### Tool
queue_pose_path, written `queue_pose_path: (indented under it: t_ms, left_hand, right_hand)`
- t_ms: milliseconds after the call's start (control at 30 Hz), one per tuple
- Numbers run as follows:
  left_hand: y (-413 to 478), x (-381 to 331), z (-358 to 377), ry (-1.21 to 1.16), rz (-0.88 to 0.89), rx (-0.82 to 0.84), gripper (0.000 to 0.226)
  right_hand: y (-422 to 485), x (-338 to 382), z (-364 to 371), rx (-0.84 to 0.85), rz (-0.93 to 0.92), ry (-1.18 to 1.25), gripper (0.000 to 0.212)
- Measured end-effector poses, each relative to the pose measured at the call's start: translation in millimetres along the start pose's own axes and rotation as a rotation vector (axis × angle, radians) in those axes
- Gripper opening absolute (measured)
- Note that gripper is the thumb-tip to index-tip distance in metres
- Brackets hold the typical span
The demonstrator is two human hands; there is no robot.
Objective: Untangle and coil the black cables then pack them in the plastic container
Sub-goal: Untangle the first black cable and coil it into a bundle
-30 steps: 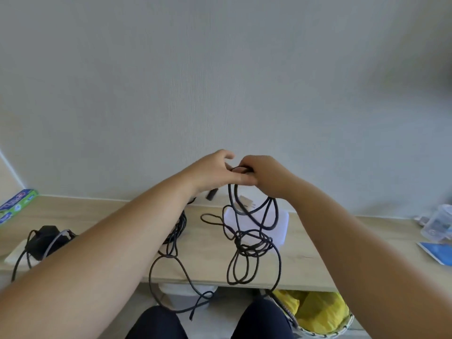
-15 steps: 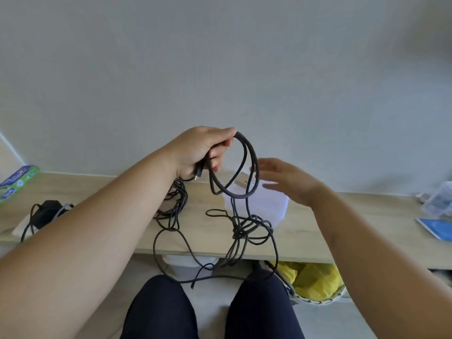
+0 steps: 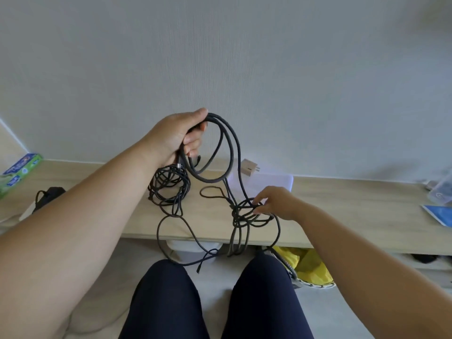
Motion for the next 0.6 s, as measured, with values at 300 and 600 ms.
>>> queue_pose_path:
  t_ms: [300,600]
  left_hand:
    - [0,33,-6,0.470,-0.133,0.066,0.025]
    - [-3,48,-3,0.475,-0.122,-0.069,0.026]
  right_hand:
    - [-9,30,-44,-0.184,-0.039,0.250,0.018]
    - [-21,44,-71,-0.179,-0.056,0.664,0.016]
Point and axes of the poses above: each hand's wrist, its own y-axis towards the middle knuckle, its own z-axis out of the palm, x = y × z, the point moved 8 cm from there along y, towards the middle knuckle, and after that the axes turned 11 degrees about z, right-handed, at the moved point
